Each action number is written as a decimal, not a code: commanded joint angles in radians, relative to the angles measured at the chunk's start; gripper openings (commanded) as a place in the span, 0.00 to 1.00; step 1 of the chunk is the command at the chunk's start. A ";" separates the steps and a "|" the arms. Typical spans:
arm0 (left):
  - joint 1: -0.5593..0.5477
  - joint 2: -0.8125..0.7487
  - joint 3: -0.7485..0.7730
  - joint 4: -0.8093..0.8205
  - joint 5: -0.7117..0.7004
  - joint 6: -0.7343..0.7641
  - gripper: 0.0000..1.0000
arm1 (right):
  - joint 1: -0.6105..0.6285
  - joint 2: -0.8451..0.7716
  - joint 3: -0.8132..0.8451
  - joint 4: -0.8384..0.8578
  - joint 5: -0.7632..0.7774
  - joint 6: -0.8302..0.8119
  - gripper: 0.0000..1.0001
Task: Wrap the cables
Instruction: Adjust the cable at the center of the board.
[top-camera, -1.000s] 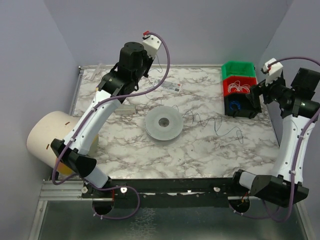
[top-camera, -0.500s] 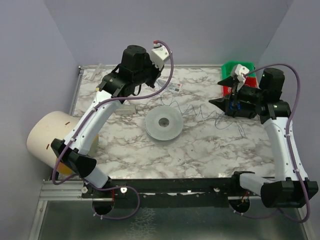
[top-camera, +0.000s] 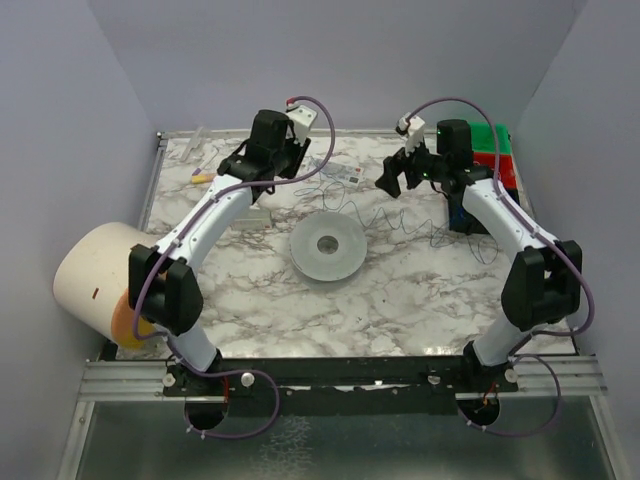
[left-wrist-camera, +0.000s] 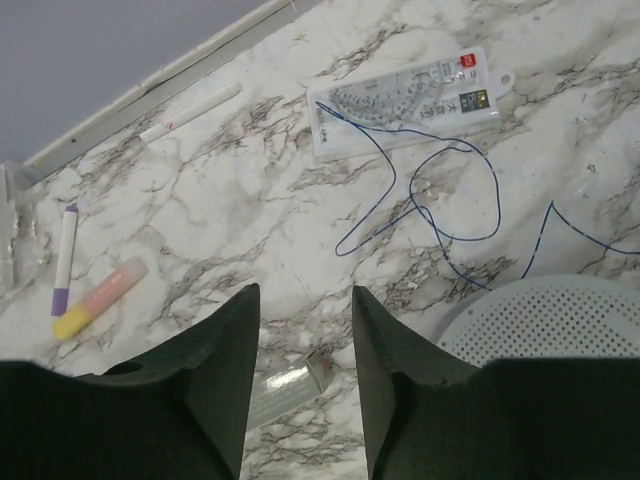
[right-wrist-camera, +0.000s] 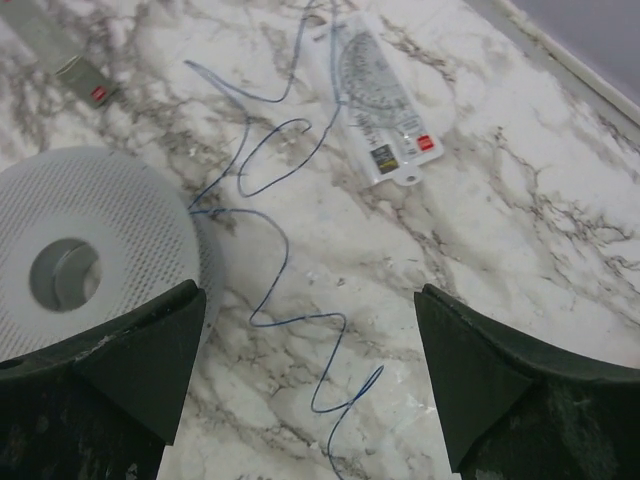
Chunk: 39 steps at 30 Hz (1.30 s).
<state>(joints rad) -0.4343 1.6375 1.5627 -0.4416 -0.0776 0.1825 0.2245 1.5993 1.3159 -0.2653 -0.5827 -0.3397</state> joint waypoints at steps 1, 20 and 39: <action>-0.007 0.142 0.096 0.112 -0.007 -0.049 0.46 | 0.003 0.089 0.142 -0.033 0.205 0.150 0.90; -0.119 0.553 0.473 -0.123 0.341 0.426 0.53 | -0.084 -0.062 -0.031 0.025 0.159 0.109 0.91; -0.087 0.766 0.587 -0.169 0.235 0.618 0.46 | -0.100 -0.027 -0.026 0.005 0.136 0.123 0.91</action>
<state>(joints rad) -0.5407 2.3421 2.0796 -0.5838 0.1703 0.7605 0.1307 1.5574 1.3033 -0.2340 -0.4217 -0.2211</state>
